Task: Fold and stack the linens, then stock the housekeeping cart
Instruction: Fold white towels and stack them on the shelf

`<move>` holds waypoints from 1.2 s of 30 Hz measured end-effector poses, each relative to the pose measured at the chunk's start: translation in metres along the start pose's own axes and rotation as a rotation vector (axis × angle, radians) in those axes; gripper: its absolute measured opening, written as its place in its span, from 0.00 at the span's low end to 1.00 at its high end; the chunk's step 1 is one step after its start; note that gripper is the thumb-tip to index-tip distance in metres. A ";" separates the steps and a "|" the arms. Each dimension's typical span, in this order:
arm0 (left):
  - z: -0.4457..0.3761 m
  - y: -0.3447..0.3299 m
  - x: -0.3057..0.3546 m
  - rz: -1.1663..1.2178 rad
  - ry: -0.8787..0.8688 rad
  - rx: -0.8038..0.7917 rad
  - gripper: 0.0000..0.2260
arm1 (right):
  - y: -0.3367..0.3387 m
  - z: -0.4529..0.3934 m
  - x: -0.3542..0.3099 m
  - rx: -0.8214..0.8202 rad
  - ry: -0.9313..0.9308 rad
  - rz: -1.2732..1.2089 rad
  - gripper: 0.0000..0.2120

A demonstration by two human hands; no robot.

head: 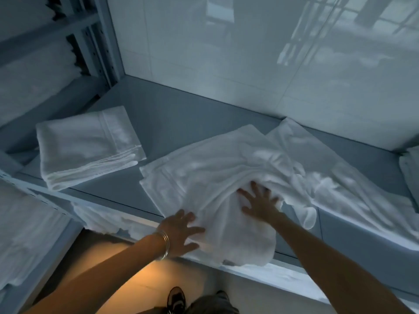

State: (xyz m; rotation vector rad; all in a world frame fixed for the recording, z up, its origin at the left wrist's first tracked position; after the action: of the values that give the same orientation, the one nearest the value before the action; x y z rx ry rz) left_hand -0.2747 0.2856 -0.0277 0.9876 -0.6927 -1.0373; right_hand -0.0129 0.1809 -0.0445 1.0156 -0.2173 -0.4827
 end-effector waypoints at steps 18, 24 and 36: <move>-0.029 -0.007 0.010 0.197 0.194 -0.091 0.35 | 0.050 -0.064 0.057 -0.039 0.213 0.072 0.32; -0.073 0.005 0.051 0.131 0.126 -0.044 0.31 | -0.005 -0.002 0.125 0.075 -0.108 0.023 0.35; -0.051 0.009 0.000 -0.121 -0.268 0.167 0.34 | -0.059 0.126 0.071 0.248 0.157 -0.091 0.30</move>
State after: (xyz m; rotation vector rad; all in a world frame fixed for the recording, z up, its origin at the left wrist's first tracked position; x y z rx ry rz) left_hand -0.2282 0.3040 -0.0406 1.0541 -0.9615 -1.2476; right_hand -0.0172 0.0245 -0.0332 1.3048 -0.0920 -0.4637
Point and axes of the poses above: each hand's wrist, its own z-axis away from the middle knuckle, its own y-axis out of the back of the hand, x = y × z, the point moved 2 cm from there along -z, towards the middle knuckle, and after that the axes turned 7 degrees about y, right-handed, at the moved point
